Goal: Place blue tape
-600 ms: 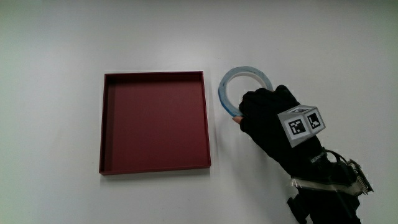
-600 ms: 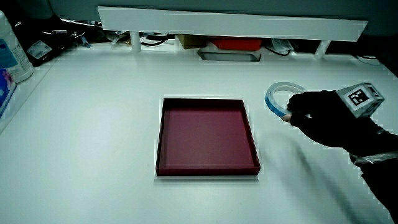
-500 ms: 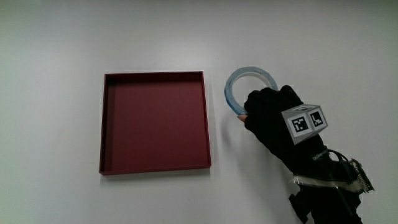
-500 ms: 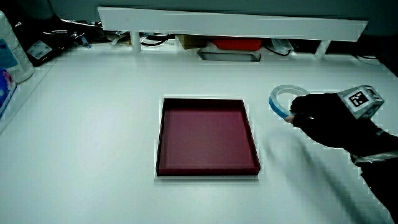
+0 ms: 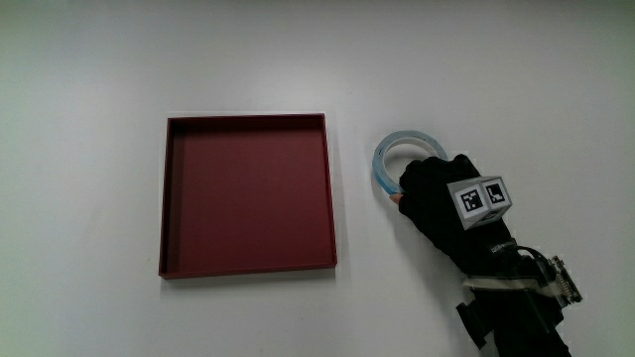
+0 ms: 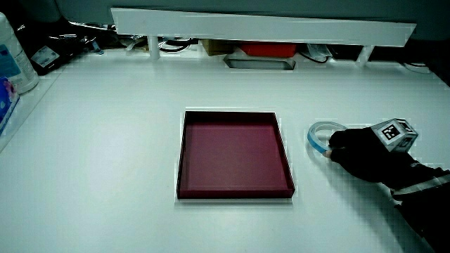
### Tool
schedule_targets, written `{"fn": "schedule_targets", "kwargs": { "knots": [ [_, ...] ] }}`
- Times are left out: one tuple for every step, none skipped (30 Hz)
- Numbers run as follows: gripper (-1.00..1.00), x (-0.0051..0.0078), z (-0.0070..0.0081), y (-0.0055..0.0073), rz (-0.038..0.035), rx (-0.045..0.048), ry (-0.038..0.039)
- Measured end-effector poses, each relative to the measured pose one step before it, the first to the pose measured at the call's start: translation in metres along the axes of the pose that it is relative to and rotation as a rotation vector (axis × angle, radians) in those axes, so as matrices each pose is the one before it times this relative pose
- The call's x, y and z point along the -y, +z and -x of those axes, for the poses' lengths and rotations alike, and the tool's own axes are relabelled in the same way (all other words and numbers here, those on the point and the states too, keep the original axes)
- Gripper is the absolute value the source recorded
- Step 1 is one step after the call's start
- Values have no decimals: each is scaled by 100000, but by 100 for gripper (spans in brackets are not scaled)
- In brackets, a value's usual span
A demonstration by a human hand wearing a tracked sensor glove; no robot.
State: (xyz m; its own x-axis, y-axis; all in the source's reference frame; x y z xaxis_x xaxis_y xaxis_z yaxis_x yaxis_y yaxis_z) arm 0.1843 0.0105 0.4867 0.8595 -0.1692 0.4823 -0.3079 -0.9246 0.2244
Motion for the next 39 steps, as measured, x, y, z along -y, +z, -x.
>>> {"fn": "schedule_targets", "kwargs": {
  "knots": [
    [0, -30, -120, -274, 775, 126, -108],
    [0, -61, -366, -495, 472, 1142, -362],
    [0, 17, 82, -107, 621, -748, -376],
    [0, 1, -43, -242, 369, 128, -149],
    [0, -1, -131, -286, 316, 442, -17],
    [0, 11, -37, -156, 273, -41, 132],
    [0, 31, 37, -88, 402, -168, -129],
    [0, 46, 82, -6, -140, -625, 625],
    [0, 6, -72, -156, 347, 712, -565],
    [0, 55, 44, -76, -250, 258, 357],
    [0, 53, -145, -195, -563, 375, 323],
    [0, 59, -25, -16, 222, 71, -81],
    [0, 49, 38, 20, -926, -412, -53],
    [0, 32, -93, -156, 845, 1110, 117],
    [-3, 29, -46, -41, 1087, -292, -504],
    [-6, 38, -8, 3, -398, -575, -30],
    [-8, 5, -42, -50, 133, 268, -80],
    [-11, 16, 74, 44, 470, -499, -140],
    [-14, 29, 125, 87, 414, -236, -37],
    [-17, -39, -310, -325, -54, 1215, -161],
    [-19, 35, 73, 33, -695, -193, 267],
    [-22, 35, 9, -2, 616, 343, -270],
    [-25, 25, -60, -51, 272, -510, 330],
    [-28, 15, -84, -71, 354, -139, -308],
    [-31, 42, 43, 28, -127, -168, 183],
    [-33, 27, 76, 62, -63, 98, -431],
    [-36, -30, -187, -171, 323, 409, 17],
    [-39, 3, 37, 55, -202, -761, 207],
    [-42, 9, -13, 4, 706, -85, -242],
    [-44, 15, -52, -57, 278, 502, -93],
    [-47, 34, 39, 60, 34, -977, -307],
    [-50, 4, -62, -2, 201, 118, -19],
    [-53, -10, -243, -167, 160, 509, -338],
    [-56, 46, 67, 140, -171, -1082, 178],
    [-58, 38, 92, 184, 81, -1837, -246],
    [-61, 11, -170, -61, -527, -335, -684],
    [-64, 122, 213, 292, -497, -522, 347],
    [-67, 161, 224, 402, -50, -1349, 141],
    [-69, 125, 200, 451, -451, -549, 14]
  ]
}}
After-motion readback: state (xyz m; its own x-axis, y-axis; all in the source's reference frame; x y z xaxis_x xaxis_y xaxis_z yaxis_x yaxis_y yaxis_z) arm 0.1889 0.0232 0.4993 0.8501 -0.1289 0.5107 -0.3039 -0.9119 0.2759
